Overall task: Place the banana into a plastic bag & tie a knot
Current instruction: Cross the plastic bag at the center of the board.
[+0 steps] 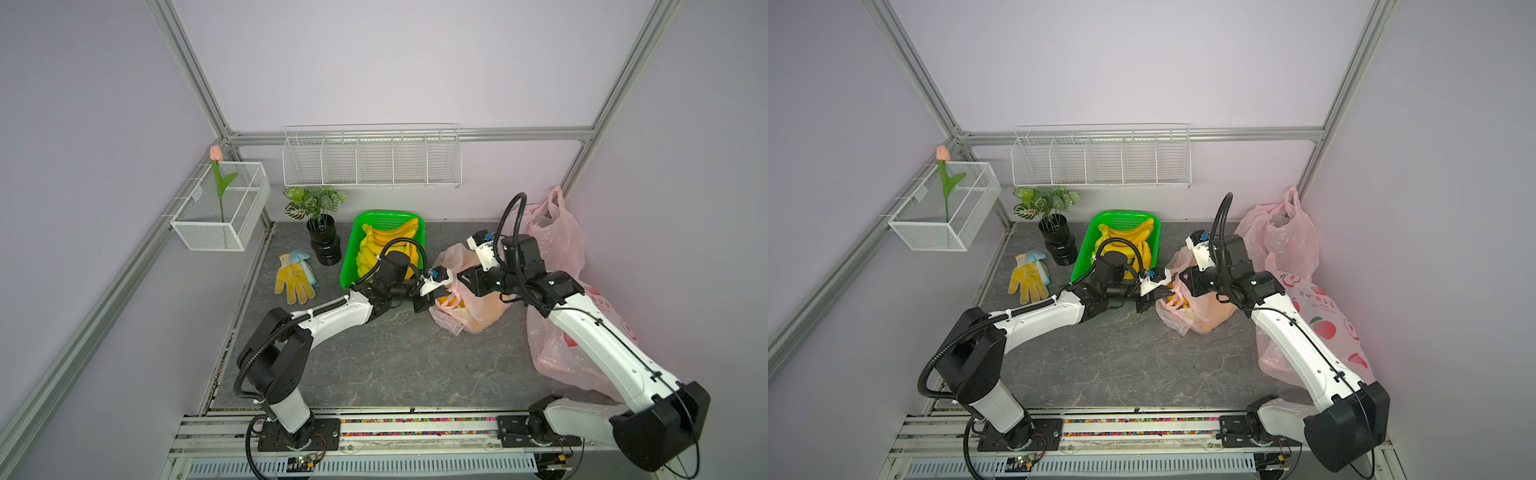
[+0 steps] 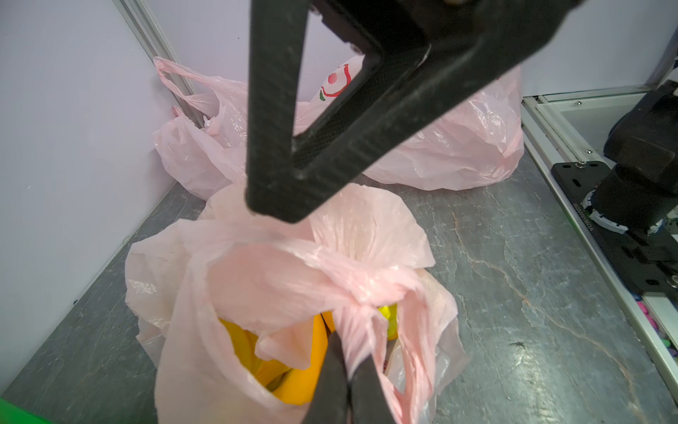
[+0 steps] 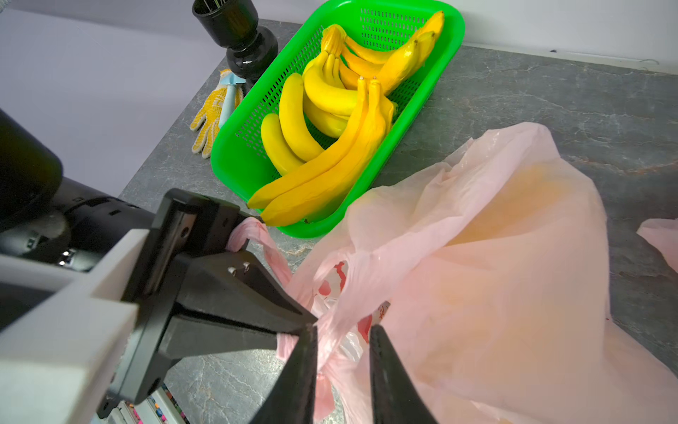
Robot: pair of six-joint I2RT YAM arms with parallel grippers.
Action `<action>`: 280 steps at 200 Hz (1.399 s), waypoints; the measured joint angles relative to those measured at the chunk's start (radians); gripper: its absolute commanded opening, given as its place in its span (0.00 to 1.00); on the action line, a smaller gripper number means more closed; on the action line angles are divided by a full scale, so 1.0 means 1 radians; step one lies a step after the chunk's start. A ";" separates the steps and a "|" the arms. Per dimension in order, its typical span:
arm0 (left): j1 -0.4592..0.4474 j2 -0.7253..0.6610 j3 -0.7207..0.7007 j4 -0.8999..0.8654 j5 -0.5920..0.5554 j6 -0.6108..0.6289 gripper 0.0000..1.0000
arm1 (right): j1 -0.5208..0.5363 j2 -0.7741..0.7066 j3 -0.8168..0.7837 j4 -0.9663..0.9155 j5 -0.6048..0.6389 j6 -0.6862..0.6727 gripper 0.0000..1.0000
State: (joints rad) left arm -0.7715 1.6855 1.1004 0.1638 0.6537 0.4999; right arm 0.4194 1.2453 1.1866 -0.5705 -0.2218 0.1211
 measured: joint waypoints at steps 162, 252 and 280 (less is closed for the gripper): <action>-0.003 0.015 0.000 0.011 -0.007 -0.003 0.00 | 0.128 0.050 -0.080 -0.113 0.251 -0.075 0.42; -0.003 0.019 0.001 -0.004 -0.003 0.018 0.00 | 0.135 -0.125 -0.104 -0.100 0.211 -0.154 0.58; -0.003 0.019 0.001 -0.010 0.005 0.028 0.00 | 0.160 -0.113 -0.106 -0.077 0.170 -0.182 0.57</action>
State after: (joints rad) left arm -0.7746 1.7046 1.1015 0.1535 0.6586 0.5278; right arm 0.5797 1.1320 1.0805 -0.6472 -0.0517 -0.0612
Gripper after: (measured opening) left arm 0.041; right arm 0.576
